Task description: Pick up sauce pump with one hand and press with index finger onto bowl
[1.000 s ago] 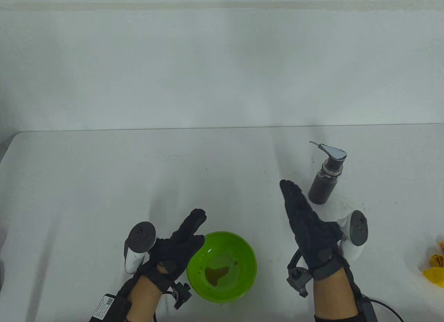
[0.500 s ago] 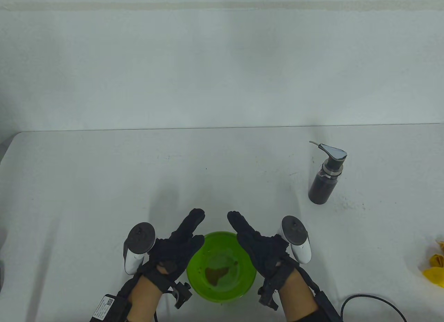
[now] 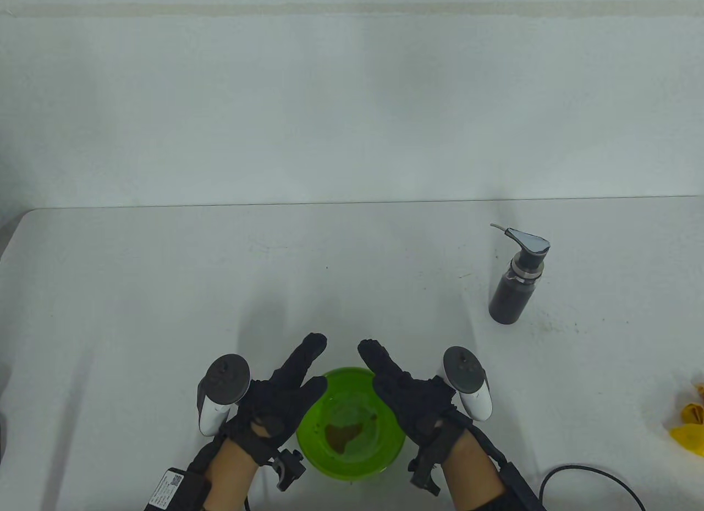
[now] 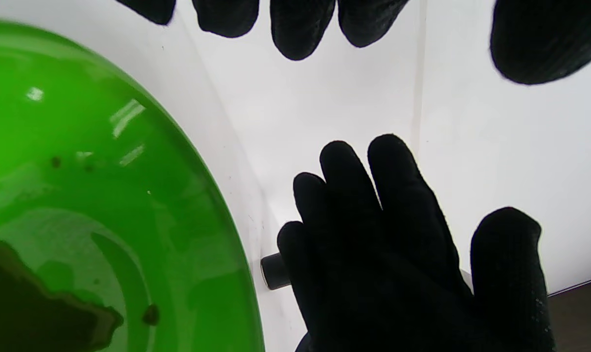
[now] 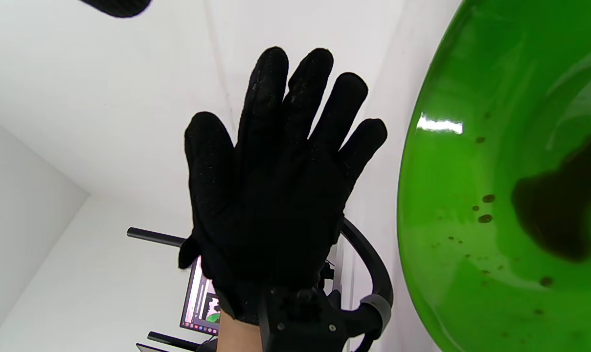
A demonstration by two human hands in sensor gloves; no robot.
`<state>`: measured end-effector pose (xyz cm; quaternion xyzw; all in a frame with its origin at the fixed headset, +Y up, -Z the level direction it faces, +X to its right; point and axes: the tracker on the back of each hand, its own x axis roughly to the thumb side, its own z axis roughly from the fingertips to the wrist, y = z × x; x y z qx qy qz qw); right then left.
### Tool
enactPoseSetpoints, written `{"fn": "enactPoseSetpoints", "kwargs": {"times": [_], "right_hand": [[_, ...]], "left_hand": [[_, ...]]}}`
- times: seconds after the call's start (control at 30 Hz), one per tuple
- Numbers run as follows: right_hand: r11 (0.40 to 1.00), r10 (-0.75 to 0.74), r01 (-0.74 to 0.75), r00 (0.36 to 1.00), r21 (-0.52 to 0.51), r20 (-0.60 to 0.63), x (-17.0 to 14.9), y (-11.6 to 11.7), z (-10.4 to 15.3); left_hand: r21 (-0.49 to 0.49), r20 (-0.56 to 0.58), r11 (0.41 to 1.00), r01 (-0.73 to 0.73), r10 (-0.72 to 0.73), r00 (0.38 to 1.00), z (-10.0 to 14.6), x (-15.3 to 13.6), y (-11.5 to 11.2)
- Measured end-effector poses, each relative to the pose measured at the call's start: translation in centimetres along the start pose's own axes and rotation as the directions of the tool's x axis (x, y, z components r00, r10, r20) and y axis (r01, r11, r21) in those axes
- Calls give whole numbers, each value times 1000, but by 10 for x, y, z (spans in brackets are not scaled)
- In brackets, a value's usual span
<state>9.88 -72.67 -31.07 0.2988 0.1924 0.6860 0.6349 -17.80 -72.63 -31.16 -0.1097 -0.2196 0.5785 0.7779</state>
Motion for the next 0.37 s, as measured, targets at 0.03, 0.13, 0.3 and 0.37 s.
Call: {"fn": "enactPoseSetpoints", "kwargs": {"times": [0.03, 0.13, 0.3, 0.37], "right_hand": [[1000, 4, -4, 1000, 0, 4, 1, 0, 0], [1000, 4, -4, 1000, 5, 13, 3, 0, -1], [1000, 6, -6, 999, -11, 35, 5, -2, 2], [1000, -3, 3, 999, -11, 43, 6, -3, 3]], "left_hand": [[2, 1, 1000, 2, -2, 1000, 0, 0, 0], [-2, -3, 1000, 7, -7, 1000, 0, 0, 0], [-21, -6, 999, 29, -29, 1000, -2, 0, -4], [-25, -7, 999, 38, -38, 999, -2, 0, -4]]}}
